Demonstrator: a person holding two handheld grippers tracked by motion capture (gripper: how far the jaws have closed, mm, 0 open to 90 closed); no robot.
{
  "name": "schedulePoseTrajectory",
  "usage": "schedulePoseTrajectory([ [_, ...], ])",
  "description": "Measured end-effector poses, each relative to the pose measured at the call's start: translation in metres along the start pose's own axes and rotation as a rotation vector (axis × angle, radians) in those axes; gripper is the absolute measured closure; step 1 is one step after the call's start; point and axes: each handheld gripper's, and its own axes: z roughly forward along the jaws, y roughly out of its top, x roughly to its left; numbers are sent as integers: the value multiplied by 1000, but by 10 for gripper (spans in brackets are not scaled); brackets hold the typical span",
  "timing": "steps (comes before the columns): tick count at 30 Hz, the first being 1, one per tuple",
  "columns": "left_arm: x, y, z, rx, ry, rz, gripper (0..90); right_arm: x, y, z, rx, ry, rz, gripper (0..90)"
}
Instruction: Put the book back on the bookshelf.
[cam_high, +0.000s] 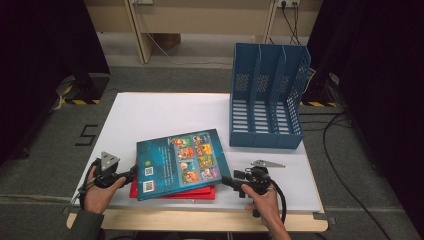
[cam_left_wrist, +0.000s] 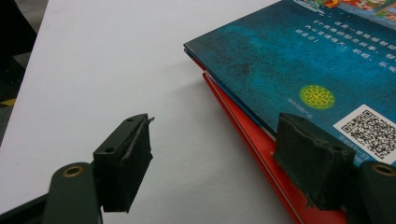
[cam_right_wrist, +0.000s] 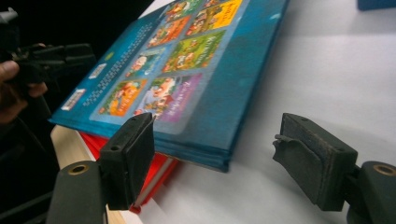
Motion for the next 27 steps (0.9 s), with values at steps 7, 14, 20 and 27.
schedulePoseTrajectory([
  [7, -7, 1, 1, -6, -47, 27, 255, -4, 3, 10, -10, 34, 53, 303],
  [14, -9, 0, 2, -9, -66, 35, 244, -10, 4, 17, -29, 31, 79, 347],
  [20, -12, 0, 2, -8, -82, 50, 269, -11, 6, 17, -70, 17, 118, 359],
  [27, -16, -1, 5, 7, -80, 82, 345, -4, 11, 9, -216, 24, 136, 540],
])
